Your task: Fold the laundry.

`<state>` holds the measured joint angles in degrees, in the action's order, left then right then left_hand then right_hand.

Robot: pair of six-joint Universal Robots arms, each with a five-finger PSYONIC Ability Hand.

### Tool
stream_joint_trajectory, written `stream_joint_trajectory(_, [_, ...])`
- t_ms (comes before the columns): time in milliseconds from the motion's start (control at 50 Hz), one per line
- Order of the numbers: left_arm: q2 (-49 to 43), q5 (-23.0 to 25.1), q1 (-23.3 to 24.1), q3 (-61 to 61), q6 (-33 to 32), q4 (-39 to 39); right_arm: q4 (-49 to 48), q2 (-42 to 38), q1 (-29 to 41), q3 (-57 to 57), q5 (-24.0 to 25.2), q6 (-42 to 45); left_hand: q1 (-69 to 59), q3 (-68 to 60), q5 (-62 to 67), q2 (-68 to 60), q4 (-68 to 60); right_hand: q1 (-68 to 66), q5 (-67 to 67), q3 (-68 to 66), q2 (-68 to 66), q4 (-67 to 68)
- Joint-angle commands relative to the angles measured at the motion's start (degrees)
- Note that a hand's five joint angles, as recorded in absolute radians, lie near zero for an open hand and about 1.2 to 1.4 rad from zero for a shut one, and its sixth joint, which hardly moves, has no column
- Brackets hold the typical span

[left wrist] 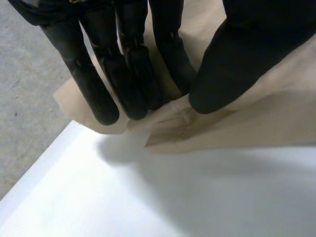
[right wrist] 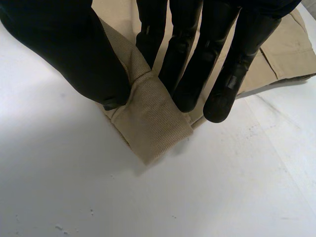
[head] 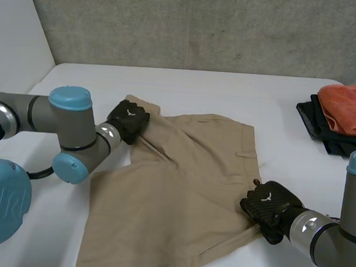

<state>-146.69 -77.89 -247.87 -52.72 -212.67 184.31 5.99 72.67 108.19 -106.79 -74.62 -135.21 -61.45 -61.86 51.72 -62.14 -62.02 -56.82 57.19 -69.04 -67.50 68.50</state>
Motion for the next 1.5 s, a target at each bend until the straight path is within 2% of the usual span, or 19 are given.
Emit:
stream_joint_trajectory(20, [1.0,-4.7,0.0,-2.7,-7.9,0.2,0.0,0.0,0.0,0.0,0.0,-0.1,-18.6,-18.1,18.3,-17.9,-18.0,-23.2,12.8,-11.0,-12.5,11.5])
stream_joint_trajectory(100, [3.0,-7.6,0.0,-5.6,-11.0,0.2,0.0,0.0,0.0,0.0,0.0,-0.3,-18.6,-18.1,18.3,-17.9,-18.0,-23.2,12.8,-11.0,-12.5,11.5])
stream_joint_trajectory(260, [10.8,-13.8,0.4,-16.5,-10.9,0.5,0.0,0.0,0.2,-0.2,0.0,-1.3,-18.6,-18.1,18.3,-17.9,-18.0,-23.2,12.8,-11.0,-12.5,11.5])
stream_joint_trajectory(420, [17.6,-17.0,0.5,-25.7,-11.0,0.4,0.1,0.1,0.2,-0.3,-0.1,-1.3,-18.6,-18.1,18.3,-17.9,-18.0,-23.2,12.8,-11.0,-12.5,11.5])
stream_joint_trajectory(560, [19.6,-18.3,1.0,-29.7,-11.0,0.4,0.1,0.1,-0.1,-0.5,-0.1,-1.3,-18.6,-18.1,18.3,-17.9,-18.0,-23.2,12.8,-11.0,-12.5,11.5])
stream_joint_trajectory(720, [21.3,-24.8,0.7,-30.8,-10.9,0.4,0.1,0.2,-0.2,-0.9,-0.1,-1.3,-18.6,-18.1,18.3,-17.9,-18.0,-23.2,12.8,-11.0,-12.5,11.5])
stream_joint_trajectory(880, [23.1,-24.5,1.0,-32.3,-10.7,1.2,0.1,0.2,-0.2,-1.0,0.0,-1.3,-18.6,-18.1,18.3,-17.9,-18.0,-23.2,12.8,-11.0,-12.5,11.5])
stream_joint_trajectory(920, [23.1,-23.9,1.2,-32.4,-10.4,1.3,0.1,0.2,-0.2,-1.1,0.0,-1.3,0.8,1.2,-1.1,1.5,1.4,-23.2,12.8,-11.0,-12.5,11.5])
stream_joint_trajectory(940, [23.3,-23.0,1.5,-32.7,-10.1,1.3,0.1,0.2,-0.2,-1.1,0.1,-1.3,18.6,19.0,-18.9,19.3,19.2,-23.2,12.8,-11.0,-12.5,11.5])
stream_joint_trajectory(1000, [24.6,-22.1,1.6,-33.7,-9.2,1.3,-0.2,0.2,-0.1,-1.2,0.4,-1.6,20.3,20.7,-20.6,21.0,20.8,-23.2,12.8,-11.0,-12.5,11.5])
stream_joint_trajectory(1080, [31.0,-21.1,1.5,-35.7,-3.7,1.4,-2.1,0.3,0.1,-0.9,0.5,-4.3,38.2,38.6,-38.5,38.9,38.8,-23.2,12.8,-11.0,-12.5,11.5])
stream_joint_trajectory(1220, [42.2,-20.2,1.8,-41.2,7.2,0.7,-4.5,0.3,0.2,0.5,0.7,-9.5,39.1,39.5,-39.4,39.8,39.7,-23.2,12.8,-11.0,-12.5,11.5])
stream_joint_trajectory(1280, [47.5,-18.4,2.5,-45.6,11.6,-1.0,-6.3,0.3,0.1,1.1,0.7,-13.0,38.6,39.0,-38.9,39.3,39.2,-23.2,12.8,-11.0,-12.5,11.5])
stream_joint_trajectory(1380, [55.3,-15.8,7.1,-53.0,15.9,-8.9,-8.2,0.3,0.1,1.7,0.6,-16.8,38.6,39.0,-38.9,39.3,39.2,-23.2,12.8,-11.0,-12.5,11.5])
stream_joint_trajectory(1500, [57.1,-15.5,9.9,-57.1,19.6,-14.9,-10.3,0.1,-0.1,1.8,0.6,-19.0,39.0,39.4,-39.2,39.6,39.5,-23.2,12.8,-11.0,-12.5,11.5])
